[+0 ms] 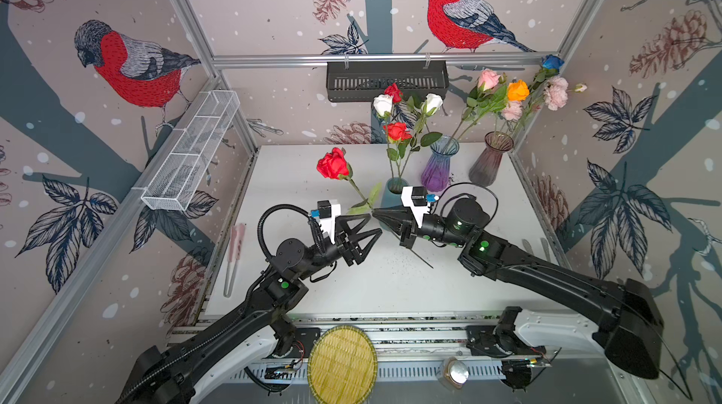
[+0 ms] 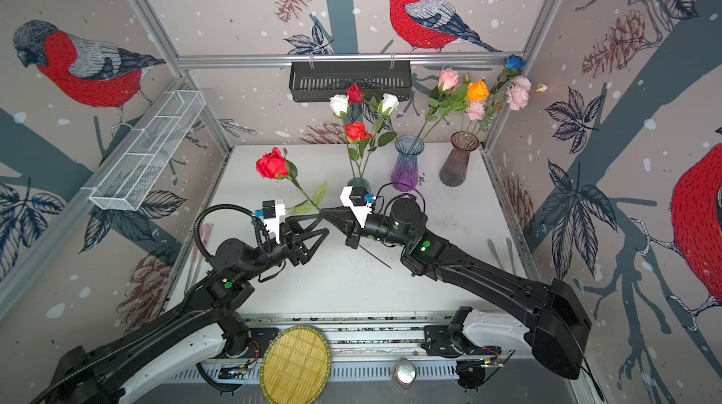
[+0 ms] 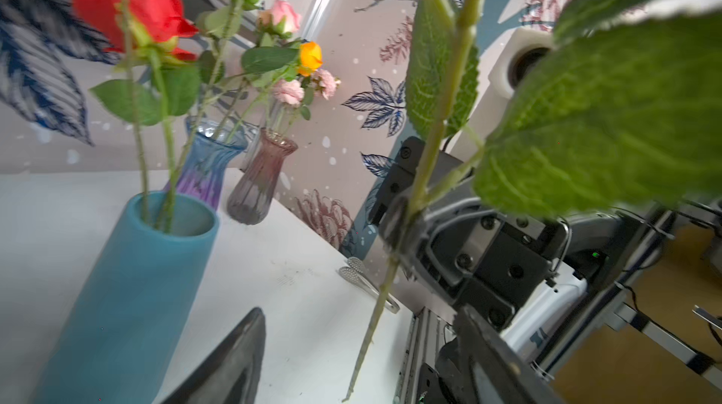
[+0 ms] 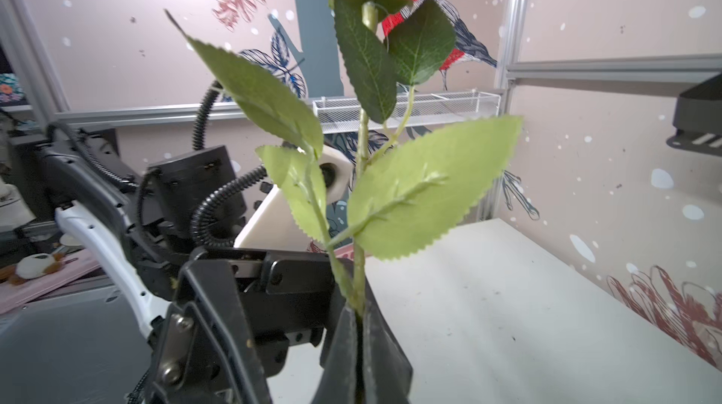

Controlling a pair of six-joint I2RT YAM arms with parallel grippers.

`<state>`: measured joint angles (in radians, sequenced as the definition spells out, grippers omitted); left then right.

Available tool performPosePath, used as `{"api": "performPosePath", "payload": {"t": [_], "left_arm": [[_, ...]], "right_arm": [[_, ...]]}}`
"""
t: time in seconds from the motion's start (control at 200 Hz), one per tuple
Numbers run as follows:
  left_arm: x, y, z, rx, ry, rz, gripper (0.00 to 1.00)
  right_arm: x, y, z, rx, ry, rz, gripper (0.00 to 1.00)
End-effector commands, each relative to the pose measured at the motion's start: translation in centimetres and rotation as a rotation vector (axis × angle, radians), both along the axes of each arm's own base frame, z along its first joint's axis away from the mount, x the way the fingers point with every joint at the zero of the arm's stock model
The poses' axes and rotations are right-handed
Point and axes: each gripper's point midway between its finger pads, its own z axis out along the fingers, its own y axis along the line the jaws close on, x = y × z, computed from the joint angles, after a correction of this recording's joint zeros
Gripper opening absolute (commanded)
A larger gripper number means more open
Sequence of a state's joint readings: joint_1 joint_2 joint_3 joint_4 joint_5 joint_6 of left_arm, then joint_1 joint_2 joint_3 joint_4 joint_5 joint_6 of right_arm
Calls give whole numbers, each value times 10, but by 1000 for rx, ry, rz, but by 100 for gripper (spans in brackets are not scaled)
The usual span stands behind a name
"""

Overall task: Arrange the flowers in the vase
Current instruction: 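Grasp the red rose stem with the left gripper while the right holds it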

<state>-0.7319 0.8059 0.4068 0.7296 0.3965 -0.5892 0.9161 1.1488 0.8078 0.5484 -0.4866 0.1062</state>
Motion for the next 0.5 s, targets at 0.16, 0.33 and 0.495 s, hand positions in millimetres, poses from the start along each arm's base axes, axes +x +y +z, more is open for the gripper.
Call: {"api": "performPosePath", "payload": {"t": [0.16,0.33,0.495], "left_arm": [[-7,-22,21,-32,-91,-91,58],[-5,-28,21,-30,-88,-98,39],[-9,-40,20,-4,-92,-139,10]], "right_arm": [[-24,-13,14,75,-25,79,2],[-30,-19,15,87,-23,93,2],[-31,-29,20,113,-33,65,1]]}}
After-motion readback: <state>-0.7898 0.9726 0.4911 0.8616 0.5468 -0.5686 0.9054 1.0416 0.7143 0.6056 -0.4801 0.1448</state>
